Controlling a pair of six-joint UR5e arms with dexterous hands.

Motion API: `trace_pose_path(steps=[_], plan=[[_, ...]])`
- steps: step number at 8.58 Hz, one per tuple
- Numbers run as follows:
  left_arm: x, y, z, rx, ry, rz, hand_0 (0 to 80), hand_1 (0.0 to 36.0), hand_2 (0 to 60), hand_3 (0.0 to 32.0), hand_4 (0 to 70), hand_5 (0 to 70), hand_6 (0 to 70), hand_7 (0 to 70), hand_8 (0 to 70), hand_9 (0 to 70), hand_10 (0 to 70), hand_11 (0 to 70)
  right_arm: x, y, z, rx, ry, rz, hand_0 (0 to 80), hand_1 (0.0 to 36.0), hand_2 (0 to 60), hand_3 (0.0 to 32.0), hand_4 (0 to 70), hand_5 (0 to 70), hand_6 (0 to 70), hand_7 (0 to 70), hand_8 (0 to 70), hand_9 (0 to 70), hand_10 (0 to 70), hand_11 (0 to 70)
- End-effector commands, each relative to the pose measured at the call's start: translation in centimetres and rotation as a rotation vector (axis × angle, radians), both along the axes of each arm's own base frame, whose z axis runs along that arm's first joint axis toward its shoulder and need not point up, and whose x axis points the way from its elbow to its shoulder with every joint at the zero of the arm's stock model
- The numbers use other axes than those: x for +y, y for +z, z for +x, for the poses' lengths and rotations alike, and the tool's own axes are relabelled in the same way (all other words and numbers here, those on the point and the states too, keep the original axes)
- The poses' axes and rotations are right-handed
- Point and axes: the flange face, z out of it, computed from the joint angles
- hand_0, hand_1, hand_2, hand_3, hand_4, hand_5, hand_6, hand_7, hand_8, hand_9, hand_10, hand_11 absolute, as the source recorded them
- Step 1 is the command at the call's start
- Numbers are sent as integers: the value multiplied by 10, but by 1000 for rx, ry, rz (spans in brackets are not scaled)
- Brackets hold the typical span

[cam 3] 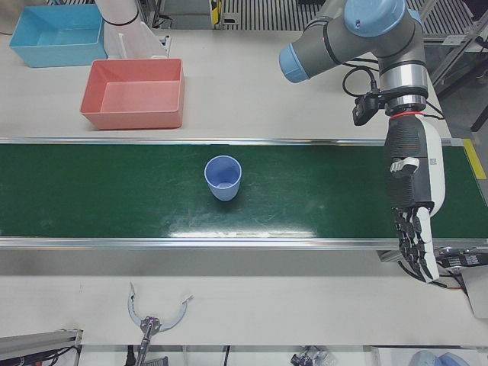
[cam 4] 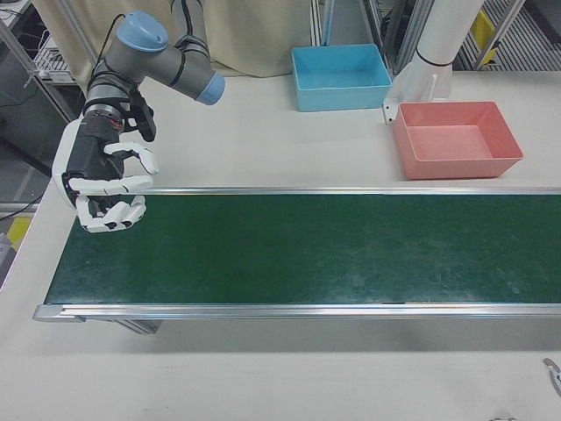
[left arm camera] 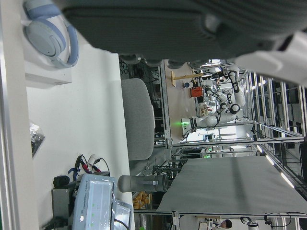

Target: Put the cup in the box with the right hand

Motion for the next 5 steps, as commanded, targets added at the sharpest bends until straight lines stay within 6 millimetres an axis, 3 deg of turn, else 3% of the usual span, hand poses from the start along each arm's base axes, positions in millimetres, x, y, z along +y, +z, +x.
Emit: trace_pose_path(steps=[1,5], plan=[[0,0,0,-1,0,0,0,0,0,0,0,0,0,0,0,0,0,0,0,-1,0,-1,1,3,558,232,334,0,595,127,225,700,394,570,487,693],[0,0,0,1,0,0,0,0,0,0,0,0,0,0,0,0,0,0,0,0,0,-1,1,0,558,230,336,0,596,127,226,700,396,572,491,699]])
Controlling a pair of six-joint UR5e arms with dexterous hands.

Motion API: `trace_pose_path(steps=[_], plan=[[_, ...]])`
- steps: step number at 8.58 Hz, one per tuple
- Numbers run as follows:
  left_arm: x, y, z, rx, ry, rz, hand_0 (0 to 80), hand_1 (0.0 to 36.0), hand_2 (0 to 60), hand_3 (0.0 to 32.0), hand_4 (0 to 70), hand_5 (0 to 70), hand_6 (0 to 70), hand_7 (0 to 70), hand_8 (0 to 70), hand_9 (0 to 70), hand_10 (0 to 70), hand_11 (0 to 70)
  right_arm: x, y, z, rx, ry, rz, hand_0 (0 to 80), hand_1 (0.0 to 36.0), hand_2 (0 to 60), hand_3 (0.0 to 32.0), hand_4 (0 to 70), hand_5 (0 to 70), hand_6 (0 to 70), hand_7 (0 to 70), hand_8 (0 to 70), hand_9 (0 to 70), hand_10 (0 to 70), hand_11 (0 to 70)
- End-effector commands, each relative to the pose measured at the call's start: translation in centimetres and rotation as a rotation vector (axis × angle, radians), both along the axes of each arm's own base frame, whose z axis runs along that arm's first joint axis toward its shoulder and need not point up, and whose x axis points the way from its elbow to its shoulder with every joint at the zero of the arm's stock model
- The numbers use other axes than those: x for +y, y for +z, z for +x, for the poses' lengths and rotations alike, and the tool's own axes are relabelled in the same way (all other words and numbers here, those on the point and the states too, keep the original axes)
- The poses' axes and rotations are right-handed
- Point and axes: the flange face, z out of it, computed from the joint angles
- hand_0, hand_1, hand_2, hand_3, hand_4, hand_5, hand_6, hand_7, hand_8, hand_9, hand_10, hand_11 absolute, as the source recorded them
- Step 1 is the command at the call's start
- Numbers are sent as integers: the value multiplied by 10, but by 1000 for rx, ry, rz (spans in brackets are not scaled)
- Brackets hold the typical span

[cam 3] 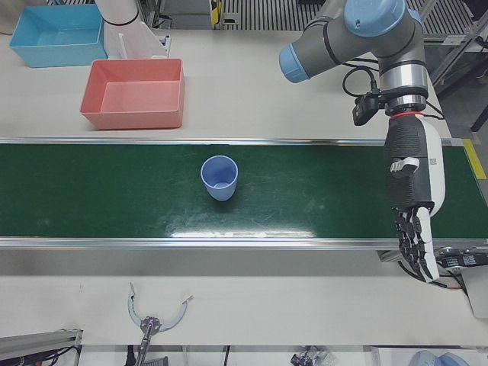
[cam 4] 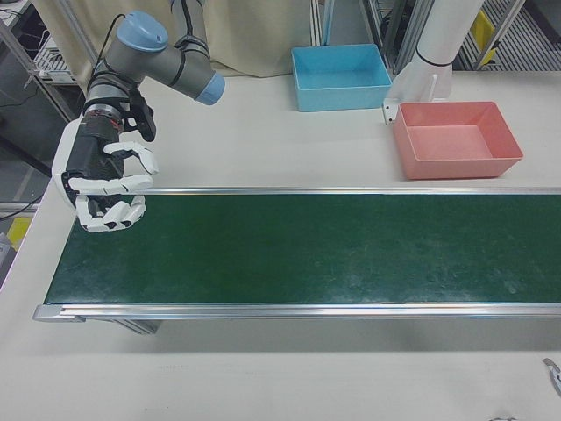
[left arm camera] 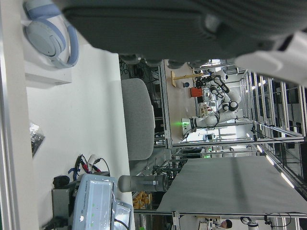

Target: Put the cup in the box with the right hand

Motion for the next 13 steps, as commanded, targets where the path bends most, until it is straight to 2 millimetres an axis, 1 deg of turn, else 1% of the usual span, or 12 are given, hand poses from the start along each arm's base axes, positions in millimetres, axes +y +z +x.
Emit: trace_pose_path(steps=[1,3,5,6,8,9,10,11,13], plan=[[0,0,0,1,0,0,0,0,0,0,0,0,0,0,0,0,0,0,0,0,-1,0,-1,-2,558,232,340,0,605,127,229,700,398,576,494,700],[0,0,0,1,0,0,0,0,0,0,0,0,0,0,0,0,0,0,1,0,0,-2,0,0,557,230,337,0,600,126,226,700,397,573,490,696],[0,0,-1,-1,-1,0,0,0,0,0,0,0,0,0,0,0,0,0,1,-1,0,-2,-2,3,563,236,341,0,601,126,225,700,393,568,476,678],[0,0,0,1,0,0,0,0,0,0,0,0,0,0,0,0,0,0,1,0,0,-1,-2,0,564,236,341,0,603,127,227,700,395,572,481,685],[0,0,0,-1,0,0,0,0,0,0,0,0,0,0,0,0,0,0,1,-1,0,-2,0,1,563,238,337,0,576,125,218,700,383,554,468,666],[0,0,0,-1,0,0,0,0,0,0,0,0,0,0,0,0,0,0,1,-1,0,-2,0,1,566,240,337,0,585,127,221,700,387,559,470,669],[0,0,0,-1,0,0,0,0,0,0,0,0,0,0,0,0,0,0,-1,-3,-1,-1,-1,5,569,241,343,0,613,128,229,700,397,575,475,677],[0,0,0,1,0,0,0,0,0,0,0,0,0,0,0,0,0,0,-1,-3,0,-1,0,5,567,241,346,0,616,127,230,700,398,576,476,678],[0,0,0,-1,0,0,0,0,0,0,0,0,0,0,0,0,0,0,1,-2,0,-1,0,3,564,239,334,0,585,125,219,700,382,553,462,658]])
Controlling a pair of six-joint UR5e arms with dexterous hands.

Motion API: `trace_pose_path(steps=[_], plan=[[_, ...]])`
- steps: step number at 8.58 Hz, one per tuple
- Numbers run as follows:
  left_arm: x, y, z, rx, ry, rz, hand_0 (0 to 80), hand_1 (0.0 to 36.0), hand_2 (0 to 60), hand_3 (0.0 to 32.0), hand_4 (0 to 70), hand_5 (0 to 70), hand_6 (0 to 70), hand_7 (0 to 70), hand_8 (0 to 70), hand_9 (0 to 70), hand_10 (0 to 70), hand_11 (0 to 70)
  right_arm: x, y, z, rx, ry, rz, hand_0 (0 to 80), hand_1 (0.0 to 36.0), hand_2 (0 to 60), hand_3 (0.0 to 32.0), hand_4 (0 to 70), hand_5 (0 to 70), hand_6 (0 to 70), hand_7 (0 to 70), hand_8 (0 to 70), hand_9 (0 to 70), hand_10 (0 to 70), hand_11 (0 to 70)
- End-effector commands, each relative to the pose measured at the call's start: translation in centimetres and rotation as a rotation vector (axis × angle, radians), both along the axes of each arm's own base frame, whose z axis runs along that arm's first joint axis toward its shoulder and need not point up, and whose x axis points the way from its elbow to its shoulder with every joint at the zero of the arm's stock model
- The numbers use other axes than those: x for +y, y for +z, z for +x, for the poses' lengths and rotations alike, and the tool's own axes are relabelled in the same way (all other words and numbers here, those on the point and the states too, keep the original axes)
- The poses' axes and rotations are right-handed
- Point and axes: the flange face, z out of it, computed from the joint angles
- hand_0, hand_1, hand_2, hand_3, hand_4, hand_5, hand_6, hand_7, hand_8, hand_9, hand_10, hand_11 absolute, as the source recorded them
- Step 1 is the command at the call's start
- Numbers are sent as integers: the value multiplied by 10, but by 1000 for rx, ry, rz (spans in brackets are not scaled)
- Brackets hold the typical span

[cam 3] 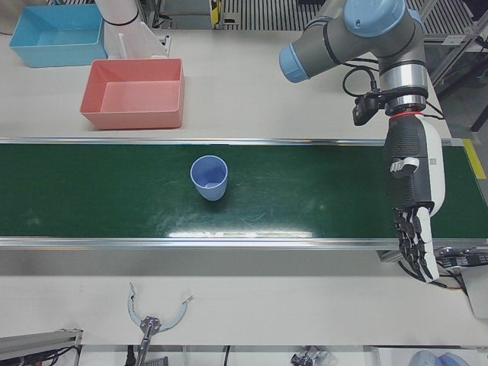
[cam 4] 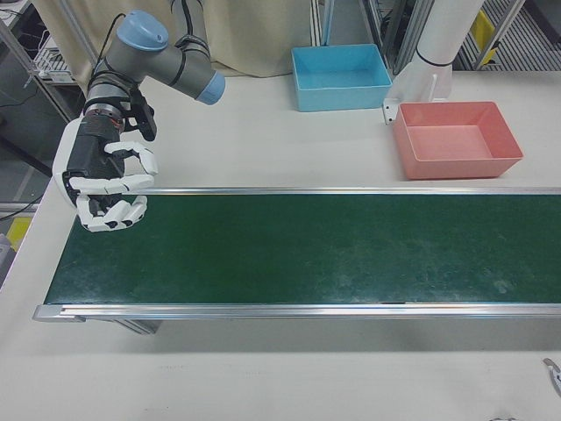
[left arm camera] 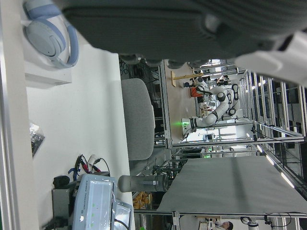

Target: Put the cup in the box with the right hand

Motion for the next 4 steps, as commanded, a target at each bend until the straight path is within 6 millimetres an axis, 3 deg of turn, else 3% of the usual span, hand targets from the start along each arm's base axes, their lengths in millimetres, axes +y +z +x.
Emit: trace_pose_path(steps=[1,4], plan=[[0,0,0,-1,0,0,0,0,0,0,0,0,0,0,0,0,0,0,1,1,0,1,0,-3,564,238,334,0,586,125,220,700,385,557,466,663],[0,0,0,-1,0,0,0,0,0,0,0,0,0,0,0,0,0,0,1,1,0,0,0,-1,566,241,341,0,595,127,224,700,391,565,471,670]])
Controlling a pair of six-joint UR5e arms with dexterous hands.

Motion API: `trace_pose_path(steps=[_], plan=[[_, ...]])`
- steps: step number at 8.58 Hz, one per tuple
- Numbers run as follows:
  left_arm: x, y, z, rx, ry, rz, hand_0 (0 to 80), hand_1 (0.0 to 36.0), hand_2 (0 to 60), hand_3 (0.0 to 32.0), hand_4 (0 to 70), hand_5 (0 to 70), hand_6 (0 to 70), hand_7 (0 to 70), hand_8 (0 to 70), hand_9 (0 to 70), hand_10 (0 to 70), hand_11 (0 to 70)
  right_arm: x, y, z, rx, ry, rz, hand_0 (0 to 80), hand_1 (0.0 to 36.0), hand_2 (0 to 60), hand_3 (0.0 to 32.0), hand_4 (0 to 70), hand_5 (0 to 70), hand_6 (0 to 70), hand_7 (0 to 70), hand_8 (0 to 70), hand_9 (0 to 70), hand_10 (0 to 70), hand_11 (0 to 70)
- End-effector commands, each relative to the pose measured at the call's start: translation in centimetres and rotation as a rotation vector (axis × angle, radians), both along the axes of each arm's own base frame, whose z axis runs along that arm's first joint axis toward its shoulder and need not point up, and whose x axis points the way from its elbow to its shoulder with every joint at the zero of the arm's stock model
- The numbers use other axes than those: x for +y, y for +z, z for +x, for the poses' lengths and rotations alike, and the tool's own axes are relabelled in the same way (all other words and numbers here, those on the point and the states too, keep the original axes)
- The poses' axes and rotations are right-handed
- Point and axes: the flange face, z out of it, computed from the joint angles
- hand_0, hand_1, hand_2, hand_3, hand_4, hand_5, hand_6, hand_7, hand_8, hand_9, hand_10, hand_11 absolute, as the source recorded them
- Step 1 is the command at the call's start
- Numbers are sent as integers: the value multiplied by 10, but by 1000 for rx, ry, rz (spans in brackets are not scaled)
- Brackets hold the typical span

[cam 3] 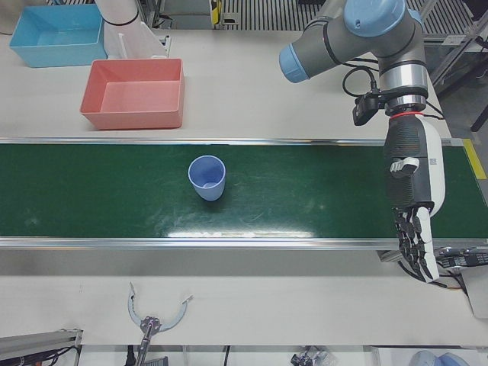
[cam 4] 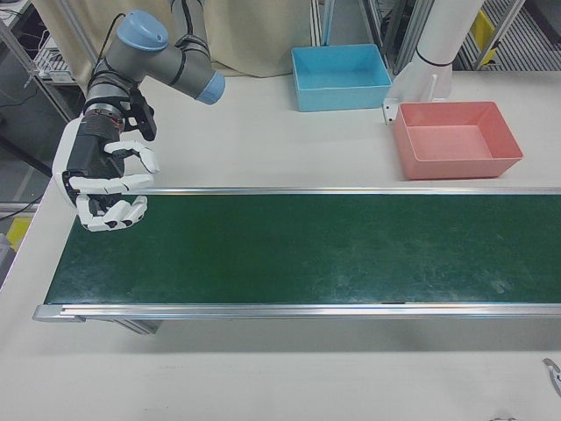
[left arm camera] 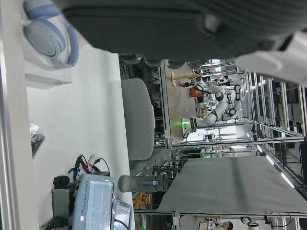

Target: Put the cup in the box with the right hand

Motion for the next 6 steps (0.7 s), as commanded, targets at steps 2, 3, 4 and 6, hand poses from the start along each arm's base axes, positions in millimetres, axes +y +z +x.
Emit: trace_pose_path(steps=[2,3,4,6], plan=[[0,0,0,0,0,0,0,0,0,0,0,0,0,0,0,0,0,0,-1,-1,-1,0,-1,1,567,240,343,0,619,129,233,700,402,582,485,690],[0,0,0,0,0,0,0,0,0,0,0,0,0,0,0,0,0,0,-1,-1,0,0,0,1,566,239,341,0,614,128,229,700,398,576,479,682],[0,1,0,-1,0,-1,0,0,0,0,0,0,0,0,0,0,0,0,-1,-1,0,-2,0,3,566,239,336,0,604,127,226,700,393,569,473,674],[0,0,0,0,0,0,0,0,0,0,0,0,0,0,0,0,0,0,0,-1,0,-2,0,3,567,240,334,0,595,125,221,700,384,556,461,655]])
